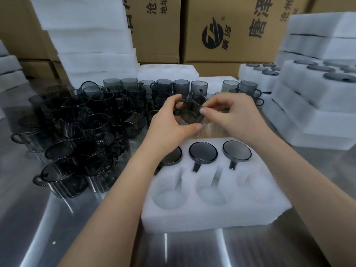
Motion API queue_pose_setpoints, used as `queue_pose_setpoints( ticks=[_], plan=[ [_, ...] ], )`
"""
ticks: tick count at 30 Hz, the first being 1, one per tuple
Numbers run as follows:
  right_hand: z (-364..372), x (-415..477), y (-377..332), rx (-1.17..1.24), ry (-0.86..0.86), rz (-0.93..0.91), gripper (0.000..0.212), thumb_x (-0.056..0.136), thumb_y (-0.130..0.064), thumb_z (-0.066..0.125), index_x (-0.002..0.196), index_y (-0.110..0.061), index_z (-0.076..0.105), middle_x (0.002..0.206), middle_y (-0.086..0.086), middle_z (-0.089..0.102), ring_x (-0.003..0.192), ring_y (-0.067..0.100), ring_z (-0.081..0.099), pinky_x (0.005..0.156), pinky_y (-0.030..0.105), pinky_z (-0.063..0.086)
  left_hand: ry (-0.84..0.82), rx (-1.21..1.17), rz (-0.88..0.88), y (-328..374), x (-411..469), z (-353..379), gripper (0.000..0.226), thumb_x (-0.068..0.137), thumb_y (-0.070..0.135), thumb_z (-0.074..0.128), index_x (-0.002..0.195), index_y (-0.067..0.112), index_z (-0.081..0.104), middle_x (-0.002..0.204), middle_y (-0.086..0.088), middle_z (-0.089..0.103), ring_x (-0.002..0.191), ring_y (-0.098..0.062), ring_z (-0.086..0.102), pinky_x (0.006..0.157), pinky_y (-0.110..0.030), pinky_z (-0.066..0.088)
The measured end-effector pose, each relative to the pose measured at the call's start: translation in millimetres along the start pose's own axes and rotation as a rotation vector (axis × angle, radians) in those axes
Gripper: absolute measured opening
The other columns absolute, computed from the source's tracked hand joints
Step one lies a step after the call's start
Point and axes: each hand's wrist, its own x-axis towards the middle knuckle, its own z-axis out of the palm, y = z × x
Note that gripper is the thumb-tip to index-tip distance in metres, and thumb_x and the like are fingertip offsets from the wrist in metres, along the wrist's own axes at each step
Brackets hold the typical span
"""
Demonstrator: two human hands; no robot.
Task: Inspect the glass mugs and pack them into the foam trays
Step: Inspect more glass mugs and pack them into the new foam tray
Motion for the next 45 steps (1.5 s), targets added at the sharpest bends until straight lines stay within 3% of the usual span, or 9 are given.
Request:
queue_pose_setpoints(
  ticks=[4,8,16,23,30,36,39,42,45],
  plan=[
    [8.1,-7.3,-2.9,0.158,-0.067,-0.071,0.013,0.087,-0.012,0.070,0.090,-0.025,0.074,0.065,-0.017,0.069,0.066,0.004,0.066,0.075,0.023,0.053,0.124,-0.102,0.037,-1.2,-0.4,-3.0,0.055,0.067,0.019,0.089,0.112,0.023,0.058,0.106,0.002,0.067,0.100,-0.019,0.066,0.094,-0.044,0.053],
    [8.7,-8.8,2.1,0.392,-0.030,0.032,0.028,0.082,-0.006,0.075,0.104,-0.020,0.065,0.062,0.012,0.059,0.061,0.019,0.057,0.069,0.032,0.049,0.121,-0.122,0.054,0.2,-1.1,-1.8,0.055,0.058,0.023,0.091,0.099,0.027,0.055,0.104,0.001,0.067,0.096,-0.023,0.068,0.090,-0.047,0.054],
    [10.5,-10.3,3.4,0.489,-0.135,0.202,0.051,0.071,-0.025,0.083,0.116,-0.019,0.059,0.109,0.006,0.063,0.084,0.024,0.065,0.079,0.053,0.058,0.052,-0.083,0.185,2.8,-3.7,-2.6,0.058,0.066,0.013,0.088,0.117,0.027,0.064,0.111,0.005,0.068,0.106,-0.013,0.065,0.097,-0.039,0.051],
    [18.5,-12.2,1.7,0.334,-0.002,0.140,0.045,0.062,-0.038,0.082,0.087,-0.024,0.048,0.090,-0.005,0.061,0.078,-0.007,0.057,0.068,0.011,0.046,0.082,0.086,0.345,6.0,-9.1,3.2,0.062,0.060,0.014,0.092,0.117,0.023,0.067,0.108,0.011,0.065,0.097,0.002,0.060,0.087,-0.010,0.045],
    [19.1,-9.0,2.2,0.528,0.148,0.230,0.031,0.077,-0.036,0.078,0.073,-0.019,0.053,0.071,-0.001,0.062,0.065,0.011,0.059,0.063,0.035,0.052,0.045,0.153,0.417,5.7,-6.7,4.2,0.064,0.061,0.009,0.090,0.119,0.019,0.066,0.112,0.012,0.065,0.104,0.000,0.058,0.091,-0.008,0.041],
    [13.7,-8.4,3.5,0.796,0.050,0.299,0.022,0.085,-0.036,0.070,0.069,-0.023,0.061,0.089,0.013,0.067,0.073,0.029,0.067,0.071,0.052,0.058,0.055,0.069,0.378,5.0,-5.6,0.6,0.070,0.061,0.005,0.089,0.124,0.023,0.064,0.119,0.008,0.067,0.110,-0.007,0.061,0.101,-0.029,0.047],
    [9.1,-6.7,8.1,0.915,-0.060,0.314,0.016,0.084,-0.033,0.063,0.092,-0.021,0.071,0.097,0.009,0.071,0.083,0.031,0.067,0.077,0.045,0.055,0.089,-0.017,0.346,2.6,-3.9,-2.1,0.067,0.062,0.004,0.088,0.119,0.029,0.063,0.110,0.015,0.067,0.103,0.000,0.063,0.095,-0.021,0.050],
    [6.9,-6.6,10.3,1.003,-0.182,0.303,0.044,0.086,-0.024,0.058,0.129,-0.012,0.059,0.108,0.007,0.070,0.084,0.022,0.068,0.072,0.032,0.057,0.121,-0.098,0.298,-0.5,-0.6,-4.8,0.064,0.061,0.004,0.088,0.114,0.031,0.063,0.106,0.017,0.069,0.101,0.002,0.064,0.091,-0.017,0.049],
    [9.7,-8.2,9.7,0.981,-0.224,0.233,0.044,0.087,-0.014,0.062,0.131,-0.011,0.057,0.111,0.007,0.069,0.083,0.020,0.069,0.072,0.030,0.057,0.134,-0.138,0.263,-2.3,2.4,-6.0,0.063,0.060,0.003,0.089,0.109,0.033,0.063,0.102,0.015,0.070,0.098,-0.001,0.066,0.090,-0.021,0.051]
  ],
)
